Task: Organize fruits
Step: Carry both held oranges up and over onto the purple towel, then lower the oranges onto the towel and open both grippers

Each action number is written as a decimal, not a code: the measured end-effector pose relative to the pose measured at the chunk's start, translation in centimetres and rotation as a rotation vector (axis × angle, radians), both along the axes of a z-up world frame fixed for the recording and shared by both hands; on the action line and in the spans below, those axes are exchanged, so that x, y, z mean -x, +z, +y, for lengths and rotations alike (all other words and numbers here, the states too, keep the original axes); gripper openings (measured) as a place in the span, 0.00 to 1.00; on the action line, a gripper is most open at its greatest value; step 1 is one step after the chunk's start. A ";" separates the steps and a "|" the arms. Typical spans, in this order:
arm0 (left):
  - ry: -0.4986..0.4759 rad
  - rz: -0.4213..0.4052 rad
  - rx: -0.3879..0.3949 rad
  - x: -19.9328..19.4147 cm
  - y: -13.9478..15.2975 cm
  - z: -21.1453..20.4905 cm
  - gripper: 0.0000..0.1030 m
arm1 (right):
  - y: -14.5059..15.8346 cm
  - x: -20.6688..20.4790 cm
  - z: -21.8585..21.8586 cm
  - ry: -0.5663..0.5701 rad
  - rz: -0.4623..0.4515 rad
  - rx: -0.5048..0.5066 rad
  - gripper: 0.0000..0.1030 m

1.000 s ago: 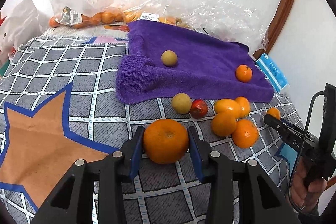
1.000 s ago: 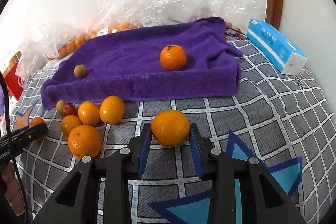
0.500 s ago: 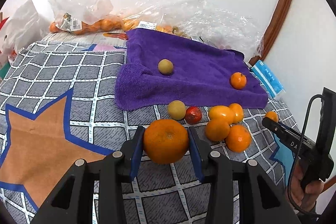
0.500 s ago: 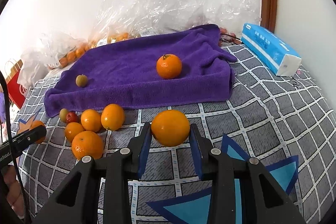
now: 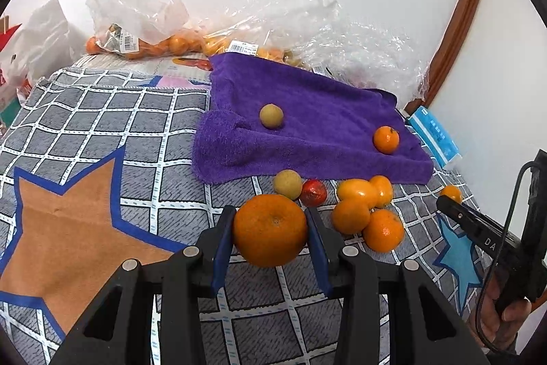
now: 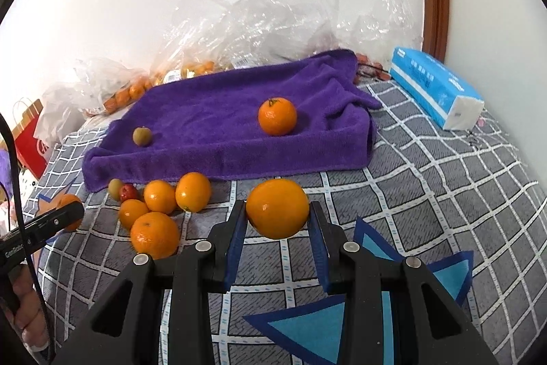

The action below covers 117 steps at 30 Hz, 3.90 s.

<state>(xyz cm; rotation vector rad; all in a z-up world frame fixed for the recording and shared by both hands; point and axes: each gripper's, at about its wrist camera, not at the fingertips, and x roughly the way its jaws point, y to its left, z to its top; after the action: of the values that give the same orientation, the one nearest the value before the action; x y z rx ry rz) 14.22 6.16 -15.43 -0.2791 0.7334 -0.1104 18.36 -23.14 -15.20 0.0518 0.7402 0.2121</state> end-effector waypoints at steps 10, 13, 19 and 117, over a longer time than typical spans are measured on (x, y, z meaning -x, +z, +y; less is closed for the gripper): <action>-0.025 -0.071 -0.035 0.3 4.6 -1.7 0.37 | 2.6 -0.4 1.2 0.037 -0.053 0.016 0.35; -0.029 -0.084 -0.055 -0.3 5.5 -2.3 0.37 | 3.3 -1.2 1.3 0.042 -0.064 0.013 0.35; -0.030 -0.088 -0.071 -2.5 6.2 -2.9 0.37 | 4.1 -3.1 1.3 0.041 -0.074 -0.004 0.35; 0.053 -0.005 0.000 -10.9 0.3 -1.3 0.39 | -0.8 -10.8 -0.6 -0.065 -0.004 -0.077 0.46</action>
<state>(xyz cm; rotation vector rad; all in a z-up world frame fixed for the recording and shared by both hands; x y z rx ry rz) 25.11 4.85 -15.11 -0.2984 0.7208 -0.0608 29.12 -23.75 -15.97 0.1488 0.7249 0.1783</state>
